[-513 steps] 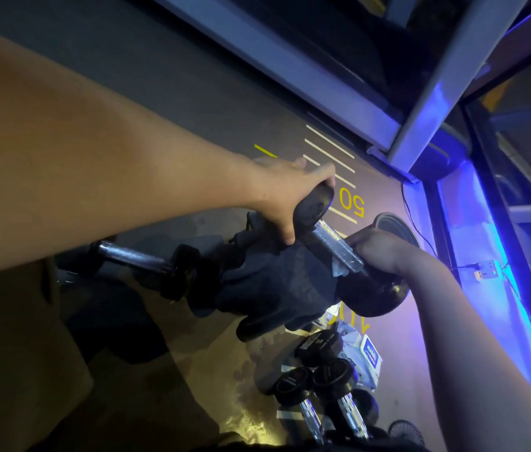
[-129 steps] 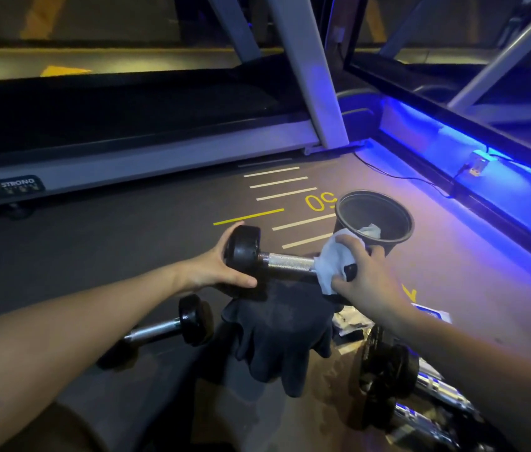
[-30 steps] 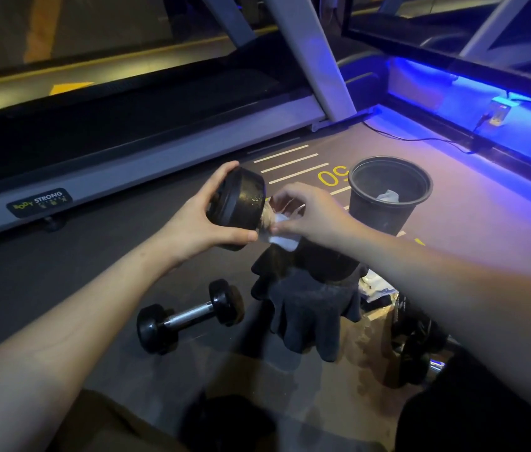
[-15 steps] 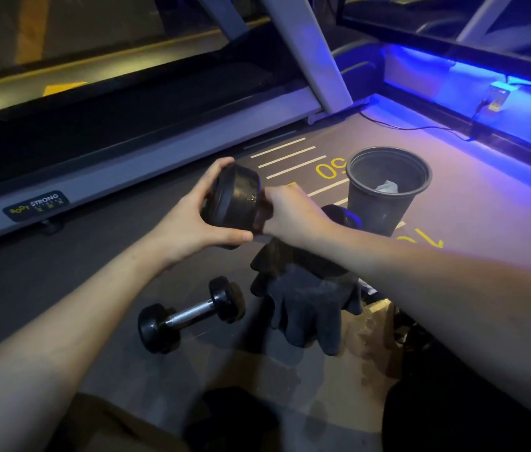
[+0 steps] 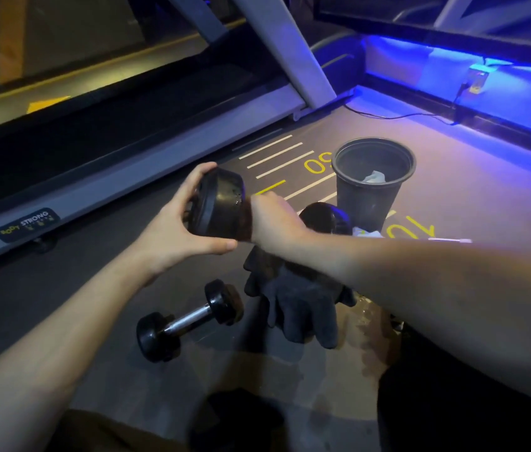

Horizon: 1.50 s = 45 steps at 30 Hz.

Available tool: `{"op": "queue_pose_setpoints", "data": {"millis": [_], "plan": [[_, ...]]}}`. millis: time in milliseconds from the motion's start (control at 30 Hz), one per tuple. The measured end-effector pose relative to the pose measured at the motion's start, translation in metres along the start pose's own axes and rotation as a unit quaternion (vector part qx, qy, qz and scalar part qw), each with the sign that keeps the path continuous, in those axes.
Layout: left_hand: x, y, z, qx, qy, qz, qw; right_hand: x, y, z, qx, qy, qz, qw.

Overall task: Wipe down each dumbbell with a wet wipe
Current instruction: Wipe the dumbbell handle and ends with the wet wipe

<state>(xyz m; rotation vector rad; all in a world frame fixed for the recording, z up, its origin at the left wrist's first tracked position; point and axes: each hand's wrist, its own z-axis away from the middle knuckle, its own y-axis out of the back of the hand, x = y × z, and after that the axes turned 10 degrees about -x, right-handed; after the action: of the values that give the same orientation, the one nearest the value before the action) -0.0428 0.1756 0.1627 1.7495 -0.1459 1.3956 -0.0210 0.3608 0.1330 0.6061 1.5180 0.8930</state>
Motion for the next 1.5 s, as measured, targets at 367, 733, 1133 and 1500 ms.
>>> {"op": "queue_pose_setpoints", "data": {"millis": [367,733,1133,1500], "plan": [[-0.007,0.001,0.004,-0.018,-0.004,-0.024,1.000,0.011,0.023,-0.036,-0.230,0.007,-0.057,0.971],[-0.015,0.000,0.005,0.021,0.024,0.007,0.999,0.002,-0.009,-0.011,0.021,0.029,0.149,0.988],[-0.007,-0.002,0.005,0.006,0.015,-0.013,1.000,0.016,0.014,-0.030,-0.195,0.013,-0.039,0.980],[-0.004,-0.004,0.006,0.016,0.037,0.005,0.999,0.015,0.015,-0.028,-0.198,0.001,-0.010,0.980]]}}
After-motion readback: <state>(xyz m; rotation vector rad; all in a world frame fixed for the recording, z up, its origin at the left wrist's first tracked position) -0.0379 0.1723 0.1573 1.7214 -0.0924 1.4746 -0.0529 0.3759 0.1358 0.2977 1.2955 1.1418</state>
